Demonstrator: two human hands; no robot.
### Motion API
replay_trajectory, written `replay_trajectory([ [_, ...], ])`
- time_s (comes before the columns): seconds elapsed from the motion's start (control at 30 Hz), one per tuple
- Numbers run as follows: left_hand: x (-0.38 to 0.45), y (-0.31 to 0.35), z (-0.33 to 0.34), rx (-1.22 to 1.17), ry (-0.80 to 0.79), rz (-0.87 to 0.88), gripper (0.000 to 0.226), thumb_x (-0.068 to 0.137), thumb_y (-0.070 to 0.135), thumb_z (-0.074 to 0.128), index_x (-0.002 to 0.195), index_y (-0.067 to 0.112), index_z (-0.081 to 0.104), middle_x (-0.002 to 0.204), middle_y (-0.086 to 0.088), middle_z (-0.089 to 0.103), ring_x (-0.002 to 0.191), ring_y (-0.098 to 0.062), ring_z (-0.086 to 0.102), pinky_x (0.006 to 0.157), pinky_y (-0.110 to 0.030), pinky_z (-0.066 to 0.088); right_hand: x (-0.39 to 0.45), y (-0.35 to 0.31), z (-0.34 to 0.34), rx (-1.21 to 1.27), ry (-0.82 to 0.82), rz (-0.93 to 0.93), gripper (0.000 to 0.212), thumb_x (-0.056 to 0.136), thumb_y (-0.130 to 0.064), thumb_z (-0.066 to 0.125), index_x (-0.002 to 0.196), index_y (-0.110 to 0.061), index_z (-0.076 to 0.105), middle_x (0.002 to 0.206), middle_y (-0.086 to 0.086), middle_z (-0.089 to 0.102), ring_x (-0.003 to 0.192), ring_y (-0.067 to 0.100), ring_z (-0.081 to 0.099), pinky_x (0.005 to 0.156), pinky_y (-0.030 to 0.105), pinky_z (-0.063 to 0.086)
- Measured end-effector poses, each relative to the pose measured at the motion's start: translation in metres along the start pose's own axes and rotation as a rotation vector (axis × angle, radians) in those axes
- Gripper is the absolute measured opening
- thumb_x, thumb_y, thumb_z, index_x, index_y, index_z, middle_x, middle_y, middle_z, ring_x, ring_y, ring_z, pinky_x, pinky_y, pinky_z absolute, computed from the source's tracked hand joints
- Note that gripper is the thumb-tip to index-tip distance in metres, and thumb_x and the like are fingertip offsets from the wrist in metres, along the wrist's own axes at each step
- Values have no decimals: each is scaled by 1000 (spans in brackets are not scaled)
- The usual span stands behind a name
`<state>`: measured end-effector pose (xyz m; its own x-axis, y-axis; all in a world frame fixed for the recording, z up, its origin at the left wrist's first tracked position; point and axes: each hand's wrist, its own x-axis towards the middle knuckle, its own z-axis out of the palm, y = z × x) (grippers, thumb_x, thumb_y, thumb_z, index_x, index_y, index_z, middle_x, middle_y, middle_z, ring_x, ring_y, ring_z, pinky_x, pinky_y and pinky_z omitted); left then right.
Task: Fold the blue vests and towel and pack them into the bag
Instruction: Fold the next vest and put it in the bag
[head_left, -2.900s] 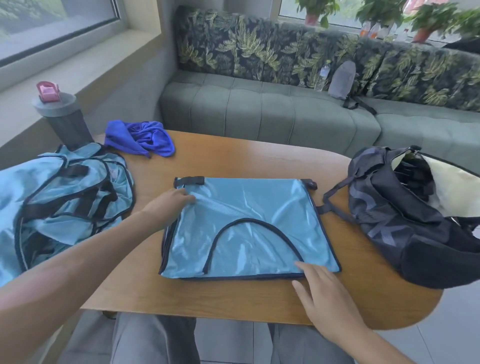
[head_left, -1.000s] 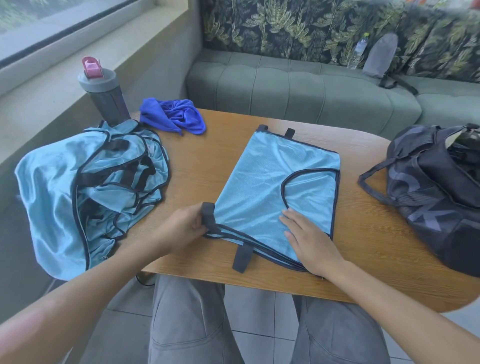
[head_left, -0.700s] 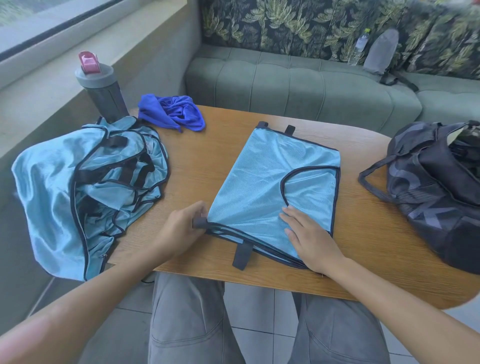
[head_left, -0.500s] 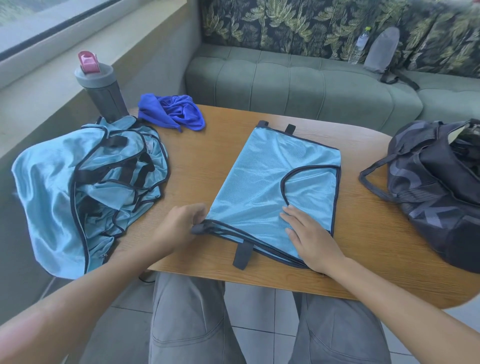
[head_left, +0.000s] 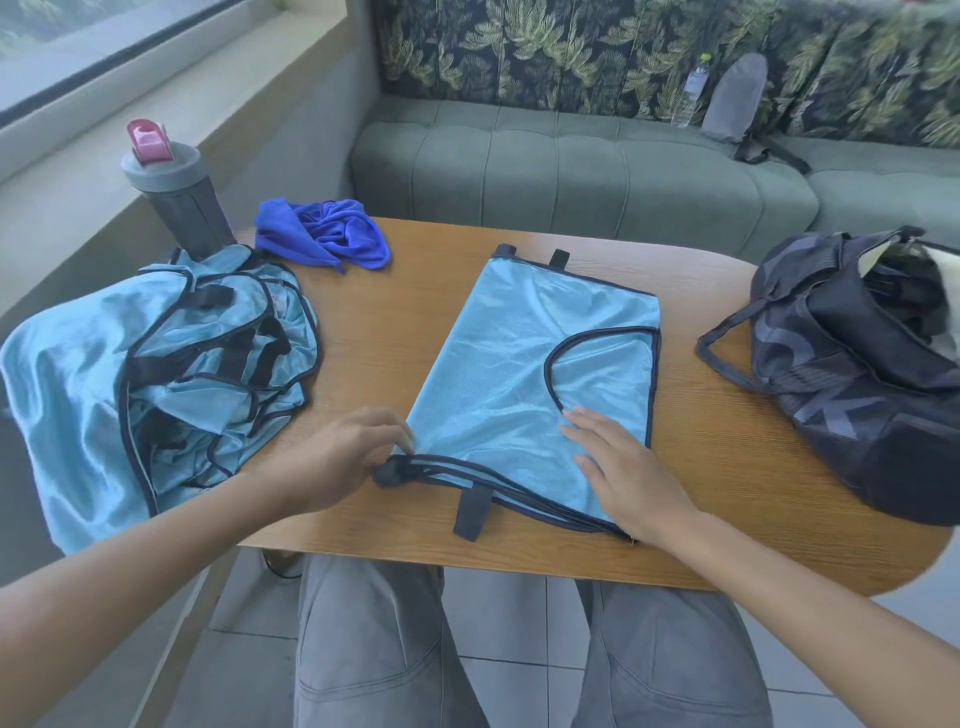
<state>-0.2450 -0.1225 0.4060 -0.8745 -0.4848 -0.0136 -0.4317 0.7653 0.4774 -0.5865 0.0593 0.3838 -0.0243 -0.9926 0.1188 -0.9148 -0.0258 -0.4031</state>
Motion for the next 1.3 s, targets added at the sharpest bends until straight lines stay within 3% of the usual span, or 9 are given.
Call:
replay_trajectory([
  [0.1, -7, -1, 2, 63, 45, 25, 46, 84, -15, 48, 108, 20, 66, 136, 12, 59, 119, -6, 55, 96, 2, 27, -29, 1, -7, -60, 143, -82, 29, 102, -21, 56, 129, -13, 65, 133, -3, 62, 128, 13, 52, 109, 31, 42],
  [0.17, -9, 6, 6, 49, 14, 14, 33, 91, -7, 50, 108, 20, 60, 140, 14, 58, 120, -11, 59, 91, -1, 30, -52, 2, -7, -106, 133, -107, 34, 102, -33, 53, 127, -14, 66, 126, -4, 64, 121, 15, 56, 103, 34, 46],
  [0.23, -14, 13, 12, 36, -51, -33, 30, 95, 3, 50, 119, 22, 52, 145, 20, 51, 125, -10, 56, 92, -3, 31, -72, 6, -4, -154, 37, -72, 52, 102, -52, 45, 138, -17, 59, 138, -6, 59, 130, 13, 51, 111, 30, 39],
  [0.4, -48, 17, 27, 3, -117, 23, 66, 97, 27, 53, 157, 31, 25, 159, 20, 32, 142, 3, 34, 115, -19, 26, -105, 14, 12, -239, -92, -59, 85, 96, -73, 43, 160, -20, 27, 167, -10, 17, 155, 7, 10, 126, 30, 11],
  [0.53, -76, 25, 55, 123, -39, 88, 78, 88, 40, 63, 158, 21, 34, 159, 9, 37, 149, -6, 31, 122, -27, 25, -121, 12, 26, -236, 106, -131, 66, 94, -43, 68, 148, -10, 50, 158, 0, 43, 149, 15, 35, 120, 40, 32],
  [0.67, -84, 46, 85, 319, 220, 170, 46, 86, 3, 44, 129, 6, 62, 127, -7, 62, 113, -30, 60, 94, -41, 53, -132, 5, 34, -270, 298, -203, 48, 76, 2, 83, 123, -4, 70, 132, 6, 66, 122, 25, 62, 107, 43, 45],
  [0.9, -89, 67, 81, 438, 265, 157, 37, 80, -4, 42, 108, 9, 63, 98, -6, 56, 84, -28, 53, 71, -35, 46, -139, 2, 25, -275, 341, -213, 52, 54, 22, 80, 97, -7, 73, 100, 3, 70, 97, 23, 61, 93, 31, 41],
  [1.13, -103, 95, 66, -162, 292, -63, 33, 89, -7, 61, 104, 22, 66, 99, 13, 66, 92, -2, 59, 79, -26, 47, -156, -15, 3, 118, 336, 144, 40, 78, 16, 75, 104, -15, 71, 97, -9, 66, 93, -2, 55, 88, 2, 37],
  [1.3, -89, 117, 44, -596, 370, -178, 29, 102, 11, 56, 126, 25, 65, 120, 7, 71, 114, -15, 64, 100, -38, 51, -149, -35, -22, 379, 430, 290, 28, 93, 0, 66, 103, -26, 65, 86, -13, 71, 78, 8, 63, 64, 10, 43],
])
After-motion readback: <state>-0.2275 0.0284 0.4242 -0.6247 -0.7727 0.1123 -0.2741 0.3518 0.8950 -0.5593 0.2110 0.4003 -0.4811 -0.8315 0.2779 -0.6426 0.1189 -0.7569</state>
